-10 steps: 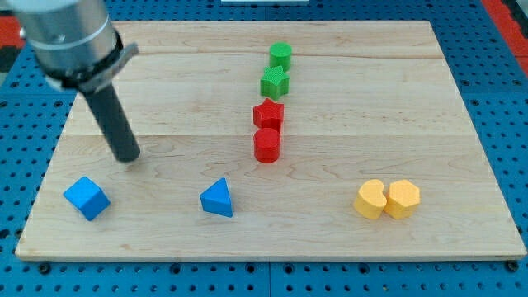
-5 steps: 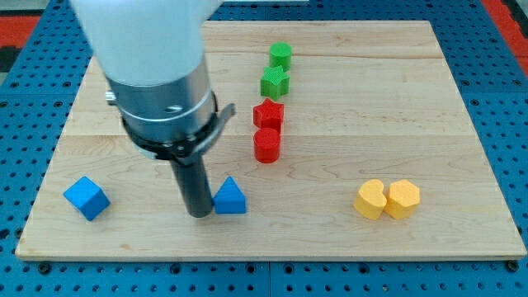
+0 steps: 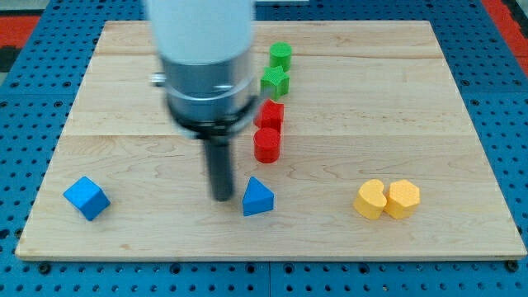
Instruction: Place the blue blocks in a horizontal line below the red circle
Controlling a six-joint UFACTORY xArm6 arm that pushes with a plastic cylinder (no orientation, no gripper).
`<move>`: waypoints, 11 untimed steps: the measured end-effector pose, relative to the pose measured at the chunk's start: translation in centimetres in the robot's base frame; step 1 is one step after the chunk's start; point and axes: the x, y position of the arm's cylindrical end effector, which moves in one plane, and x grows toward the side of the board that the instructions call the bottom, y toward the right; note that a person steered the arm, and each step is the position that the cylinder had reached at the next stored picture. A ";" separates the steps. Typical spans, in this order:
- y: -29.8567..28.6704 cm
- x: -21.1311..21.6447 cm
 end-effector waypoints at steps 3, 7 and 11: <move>-20.1 3.2; -14.5 1.9; -7.1 1.6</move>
